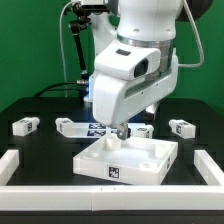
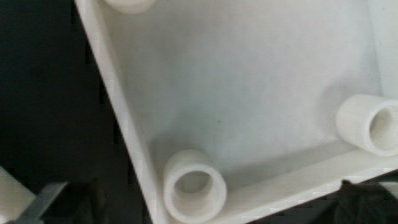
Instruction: Assemble square table
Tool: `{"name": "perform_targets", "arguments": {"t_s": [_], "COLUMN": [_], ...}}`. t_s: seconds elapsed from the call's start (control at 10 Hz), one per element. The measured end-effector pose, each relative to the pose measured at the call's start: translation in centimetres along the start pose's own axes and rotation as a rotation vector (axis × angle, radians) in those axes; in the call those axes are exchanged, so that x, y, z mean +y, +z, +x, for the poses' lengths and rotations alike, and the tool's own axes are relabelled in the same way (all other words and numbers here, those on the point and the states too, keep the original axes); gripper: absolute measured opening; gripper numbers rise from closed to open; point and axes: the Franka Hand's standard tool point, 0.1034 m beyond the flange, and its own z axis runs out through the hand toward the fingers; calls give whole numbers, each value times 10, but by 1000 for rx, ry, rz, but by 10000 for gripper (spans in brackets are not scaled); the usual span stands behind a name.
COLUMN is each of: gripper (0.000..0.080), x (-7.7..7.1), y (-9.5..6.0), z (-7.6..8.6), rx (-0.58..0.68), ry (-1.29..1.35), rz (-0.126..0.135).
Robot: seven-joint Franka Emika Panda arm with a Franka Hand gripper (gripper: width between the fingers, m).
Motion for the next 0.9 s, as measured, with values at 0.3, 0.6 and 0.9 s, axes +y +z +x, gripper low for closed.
{"name": "perform_targets", "arguments": {"t_s": [0.3, 0.6, 0.9], "gripper": [650, 650, 650], "x": [0, 0, -22], "y": [0, 0, 19], "z": [0, 0, -16], "rx": [0, 0, -14], "ry": [0, 0, -59], "rz": [0, 0, 18]}}
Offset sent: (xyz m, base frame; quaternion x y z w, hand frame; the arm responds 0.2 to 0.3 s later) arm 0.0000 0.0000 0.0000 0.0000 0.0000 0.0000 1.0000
